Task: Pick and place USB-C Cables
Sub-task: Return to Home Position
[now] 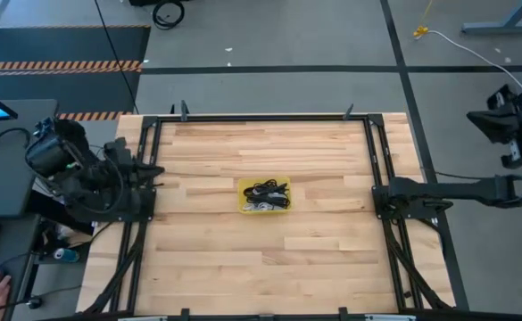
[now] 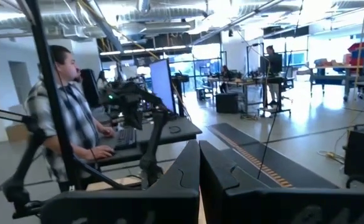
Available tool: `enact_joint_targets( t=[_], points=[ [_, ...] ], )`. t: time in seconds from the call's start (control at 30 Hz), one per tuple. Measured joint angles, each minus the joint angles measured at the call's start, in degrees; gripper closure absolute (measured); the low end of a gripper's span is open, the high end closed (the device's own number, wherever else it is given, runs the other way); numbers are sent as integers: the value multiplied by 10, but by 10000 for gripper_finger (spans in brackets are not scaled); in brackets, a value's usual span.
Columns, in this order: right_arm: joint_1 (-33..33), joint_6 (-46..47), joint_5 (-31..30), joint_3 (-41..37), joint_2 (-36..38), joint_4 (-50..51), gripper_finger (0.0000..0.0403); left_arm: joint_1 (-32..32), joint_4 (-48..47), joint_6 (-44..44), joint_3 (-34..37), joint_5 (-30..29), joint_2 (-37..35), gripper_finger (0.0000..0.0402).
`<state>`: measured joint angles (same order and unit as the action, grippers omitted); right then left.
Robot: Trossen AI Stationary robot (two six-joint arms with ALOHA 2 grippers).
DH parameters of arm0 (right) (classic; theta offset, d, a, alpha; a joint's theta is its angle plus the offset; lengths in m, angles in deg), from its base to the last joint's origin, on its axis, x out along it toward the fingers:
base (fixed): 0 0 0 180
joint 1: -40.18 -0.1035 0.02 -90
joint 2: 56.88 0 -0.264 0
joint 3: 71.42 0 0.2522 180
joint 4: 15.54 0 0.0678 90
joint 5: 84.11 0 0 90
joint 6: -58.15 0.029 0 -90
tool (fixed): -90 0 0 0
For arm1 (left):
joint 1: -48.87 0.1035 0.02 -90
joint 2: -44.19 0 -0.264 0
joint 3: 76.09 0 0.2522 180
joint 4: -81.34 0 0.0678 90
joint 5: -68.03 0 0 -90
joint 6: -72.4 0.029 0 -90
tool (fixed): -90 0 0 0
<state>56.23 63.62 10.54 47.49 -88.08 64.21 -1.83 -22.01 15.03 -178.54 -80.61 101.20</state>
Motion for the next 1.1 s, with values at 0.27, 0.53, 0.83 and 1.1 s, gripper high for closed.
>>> enact_joint_targets(
  t=[0.27,0.53,0.83,1.1],
  points=[
    [34,21,31,-33,33,2,402,-69,189,-68,269,-39,-130,401],
    [52,75,81,-69,32,-50,401,-104,445,-73,496,-41,-205,401],
    [52,44,38,-66,32,-123,384,-113,486,-202,558,-35,-222,375],
    [52,46,40,-66,32,-172,380,-112,462,-73,557,64,-220,378]
  ],
)
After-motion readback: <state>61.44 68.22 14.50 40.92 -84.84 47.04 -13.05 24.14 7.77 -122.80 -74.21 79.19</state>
